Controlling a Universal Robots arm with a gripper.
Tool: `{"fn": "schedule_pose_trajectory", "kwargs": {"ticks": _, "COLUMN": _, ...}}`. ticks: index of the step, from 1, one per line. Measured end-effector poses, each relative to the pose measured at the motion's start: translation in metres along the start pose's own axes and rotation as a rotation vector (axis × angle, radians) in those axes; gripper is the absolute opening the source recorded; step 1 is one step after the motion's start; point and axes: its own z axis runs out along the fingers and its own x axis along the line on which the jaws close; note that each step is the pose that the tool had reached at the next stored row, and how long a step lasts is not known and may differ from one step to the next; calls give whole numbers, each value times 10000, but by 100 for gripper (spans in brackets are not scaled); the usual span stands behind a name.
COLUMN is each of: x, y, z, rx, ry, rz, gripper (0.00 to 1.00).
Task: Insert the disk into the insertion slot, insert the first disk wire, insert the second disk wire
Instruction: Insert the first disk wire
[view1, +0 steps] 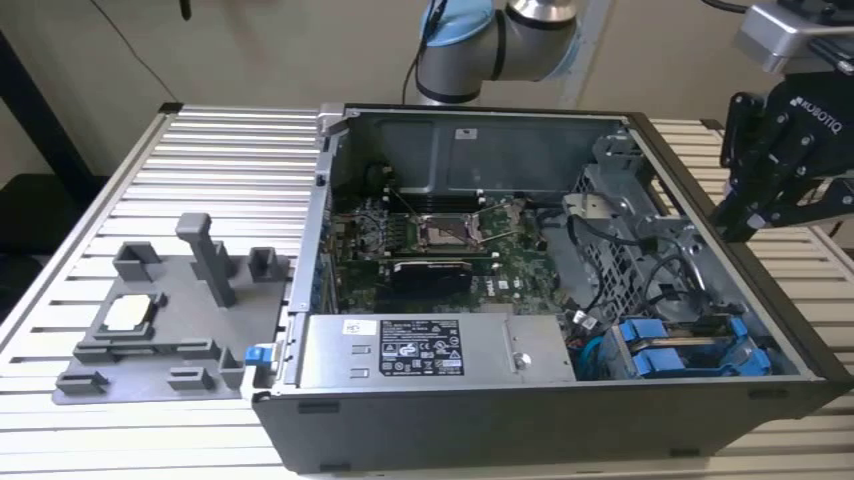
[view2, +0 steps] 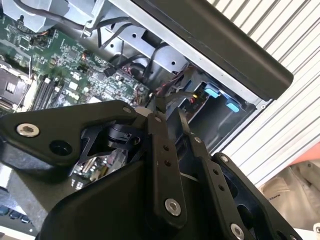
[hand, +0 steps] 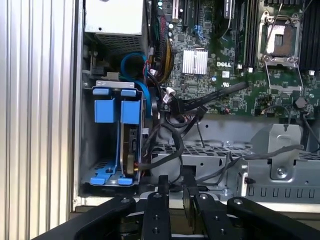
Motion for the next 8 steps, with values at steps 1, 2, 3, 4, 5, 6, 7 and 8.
{"fn": "schedule_pose_trajectory", "kwargs": {"ticks": 1, "x": -3, "y": 6, "z": 0, "rx": 0, "ry": 1, "rz": 2, "gripper": 27}}
{"fn": "schedule_pose_trajectory", "kwargs": {"ticks": 2, "x": -5, "y": 13, "z": 1, "rx": 0, "ry": 0, "rz": 3, "gripper": 27}}
{"fn": "schedule_pose_trajectory", "kwargs": {"ticks": 3, "x": -7, "y": 23, "z": 2, "rx": 0, "ry": 0, "rz": 3, "gripper": 27}}
{"fn": "schedule_pose_trajectory", "kwargs": {"ticks": 4, "x": -8, "y": 36, "z": 3, "rx": 0, "ry": 1, "rz": 5, "gripper": 27}}
{"fn": "schedule_pose_trajectory", "kwargs": {"ticks": 5, "x": -10, "y": 51, "z": 4, "rx": 1, "ry": 0, "rz": 6, "gripper": 27}}
{"fn": "schedule_pose_trajectory", "kwargs": {"ticks": 6, "x": -11, "y": 67, "z": 5, "rx": 0, "ry": 0, "rz": 7, "gripper": 27}}
{"fn": "schedule_pose_trajectory", "kwargs": {"ticks": 7, "x": -12, "y": 83, "z": 6, "rx": 0, "ry": 0, "rz": 8, "gripper": 27}}
{"fn": "schedule_pose_trajectory", "kwargs": {"ticks": 8, "x": -14, "y": 96, "z": 7, "rx": 0, "ry": 0, "rz": 9, "gripper": 27}}
